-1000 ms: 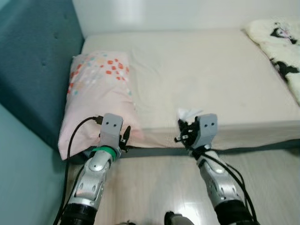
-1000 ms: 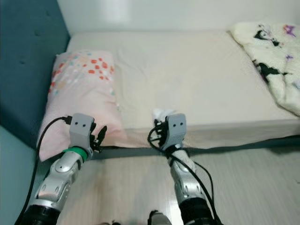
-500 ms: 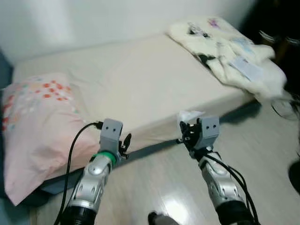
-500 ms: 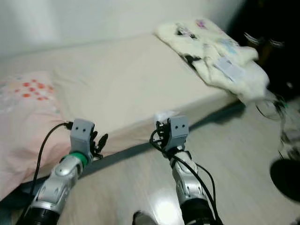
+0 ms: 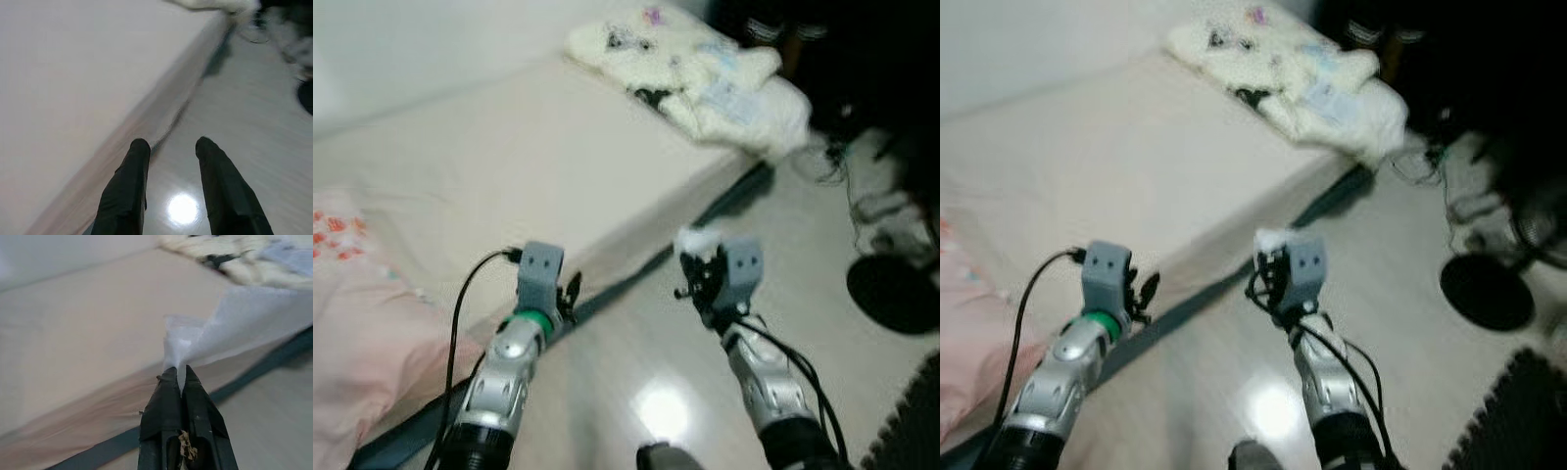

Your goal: Clean up the room

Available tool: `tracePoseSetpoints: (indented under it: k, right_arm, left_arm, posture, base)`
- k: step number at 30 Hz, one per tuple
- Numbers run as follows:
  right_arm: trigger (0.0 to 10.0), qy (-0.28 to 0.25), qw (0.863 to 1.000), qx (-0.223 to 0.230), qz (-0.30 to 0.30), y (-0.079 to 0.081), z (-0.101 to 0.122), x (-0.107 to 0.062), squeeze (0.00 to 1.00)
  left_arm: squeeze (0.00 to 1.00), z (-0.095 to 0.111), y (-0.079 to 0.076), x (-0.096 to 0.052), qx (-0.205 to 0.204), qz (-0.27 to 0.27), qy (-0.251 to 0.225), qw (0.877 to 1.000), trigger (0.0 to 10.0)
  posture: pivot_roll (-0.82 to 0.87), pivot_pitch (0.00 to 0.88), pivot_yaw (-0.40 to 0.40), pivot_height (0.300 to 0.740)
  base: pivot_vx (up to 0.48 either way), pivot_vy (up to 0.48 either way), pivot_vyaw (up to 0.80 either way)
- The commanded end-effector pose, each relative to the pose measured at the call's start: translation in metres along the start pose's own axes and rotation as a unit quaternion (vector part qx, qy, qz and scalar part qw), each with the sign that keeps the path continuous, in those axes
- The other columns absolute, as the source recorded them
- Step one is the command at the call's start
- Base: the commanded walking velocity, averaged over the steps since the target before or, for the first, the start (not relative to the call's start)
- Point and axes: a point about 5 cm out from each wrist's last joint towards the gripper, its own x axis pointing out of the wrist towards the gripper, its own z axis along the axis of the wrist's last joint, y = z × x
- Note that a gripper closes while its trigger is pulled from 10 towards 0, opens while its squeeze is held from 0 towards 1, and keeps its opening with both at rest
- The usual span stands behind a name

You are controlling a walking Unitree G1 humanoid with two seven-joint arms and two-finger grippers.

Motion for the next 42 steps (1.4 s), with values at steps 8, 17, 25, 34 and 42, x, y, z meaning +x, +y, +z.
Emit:
tracePoseSetpoints:
  k: [8,17,25,34,42]
  right_arm:
    - [10.0,0.005,1.0,0.008,-0.003,0.0005,-0.0041,-0.0029,0.0]
    - [10.0,0.004,1.0,0.007,-0.005,0.0003,-0.0039,-0.0023,0.0]
    - [10.0,0.005,1.0,0.008,-0.005,0.0002,-0.0044,-0.0027,0.0]
    - [10.0,0.006,1.0,0.007,-0.006,-0.0005,-0.0045,-0.0031,0.0]
    - [10.0,0.006,1.0,0.007,-0.005,-0.0005,-0.0044,-0.003,0.0]
  left_arm:
    - [0.0,-0.0102,0.0042,-0.0033,0.006,0.007,0.018,1.0,10.0]
    - [0.0,-0.0076,0.0032,-0.0024,0.005,0.006,0.014,1.0,10.0]
    - [0.0,-0.0072,0.003,-0.0023,0.005,0.005,0.013,1.0,10.0]
    - [0.0,-0.0078,0.0025,-0.0025,0.005,0.006,0.014,1.0,10.0]
    - [0.0,-0.0063,0.0019,-0.0026,0.003,0.005,0.011,1.0,10.0]
  posture:
    - [-0.11,0.048,0.068,0.74]
    - [-0.11,0.049,0.069,0.74]
    - [-0.11,0.049,0.07,0.74]
    - [-0.11,0.05,0.069,0.74]
    - [-0.11,0.05,0.069,0.74]
  base:
    - [0.0,0.0,-0.78]
    - [0.0,0.0,-0.78]
    - [0.0,0.0,-0.79]
    - [0.0,0.0,-0.79]
    - [0.0,0.0,-0.79]
